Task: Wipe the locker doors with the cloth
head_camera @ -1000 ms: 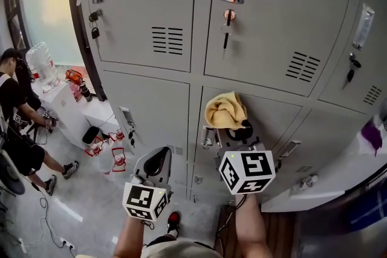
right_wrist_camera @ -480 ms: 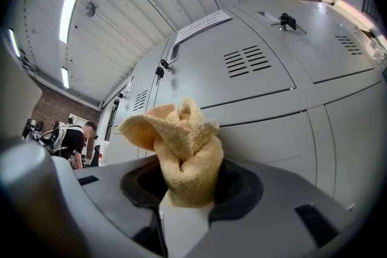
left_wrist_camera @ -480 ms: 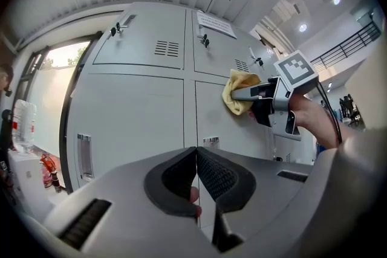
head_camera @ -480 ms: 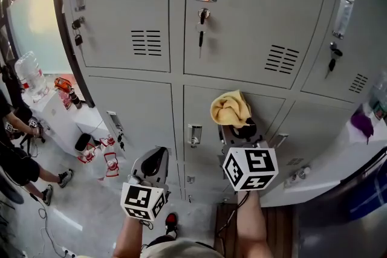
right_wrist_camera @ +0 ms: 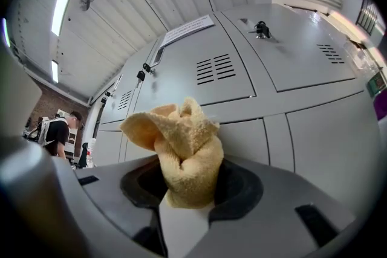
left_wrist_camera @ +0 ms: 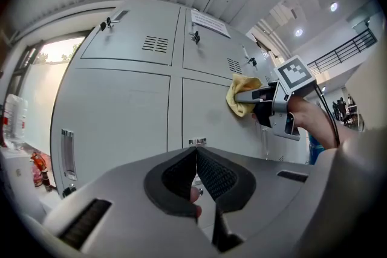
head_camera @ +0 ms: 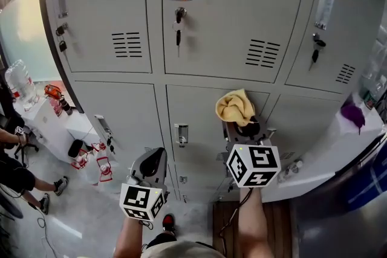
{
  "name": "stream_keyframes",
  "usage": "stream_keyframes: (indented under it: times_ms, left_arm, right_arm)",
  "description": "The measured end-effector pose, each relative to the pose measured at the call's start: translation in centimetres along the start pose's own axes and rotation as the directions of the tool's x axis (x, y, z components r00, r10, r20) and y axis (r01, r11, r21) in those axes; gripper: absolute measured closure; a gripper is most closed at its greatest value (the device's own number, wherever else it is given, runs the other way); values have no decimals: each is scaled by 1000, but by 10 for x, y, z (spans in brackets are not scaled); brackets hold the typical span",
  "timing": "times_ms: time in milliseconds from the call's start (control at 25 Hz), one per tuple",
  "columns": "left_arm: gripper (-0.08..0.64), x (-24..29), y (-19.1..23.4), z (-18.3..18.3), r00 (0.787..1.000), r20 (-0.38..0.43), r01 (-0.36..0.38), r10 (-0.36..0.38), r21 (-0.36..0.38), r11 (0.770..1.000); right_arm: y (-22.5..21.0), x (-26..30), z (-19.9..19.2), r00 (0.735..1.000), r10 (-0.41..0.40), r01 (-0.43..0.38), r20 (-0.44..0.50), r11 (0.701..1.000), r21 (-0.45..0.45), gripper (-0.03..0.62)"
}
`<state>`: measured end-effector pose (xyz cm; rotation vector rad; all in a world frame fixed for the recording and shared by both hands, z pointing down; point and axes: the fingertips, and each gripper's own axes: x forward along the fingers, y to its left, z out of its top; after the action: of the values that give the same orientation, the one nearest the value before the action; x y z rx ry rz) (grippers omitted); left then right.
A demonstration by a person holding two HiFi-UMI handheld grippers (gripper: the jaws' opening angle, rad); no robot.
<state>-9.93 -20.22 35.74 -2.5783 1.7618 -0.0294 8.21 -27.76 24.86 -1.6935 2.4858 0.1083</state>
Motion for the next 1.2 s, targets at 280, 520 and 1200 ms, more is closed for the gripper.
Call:
stream_keyframes:
  times_ms: [280,520,1200]
  left_arm:
    - [537,8,-12,0,1000,7,25,-25,-5,1000]
    - [537,14,-19,-3,999,7,39,-39,-15,999]
    - [537,16,-21,-1,999,8,38,-38,-14,999]
  right_arm:
    - [-28,-11,1,998,-57,57,-5,998,-9,410]
    - [-50,-19,0,995,-102,102,-10,995,-9,410]
    - [-56,-29,1,995,-103,103,2,995,5,410]
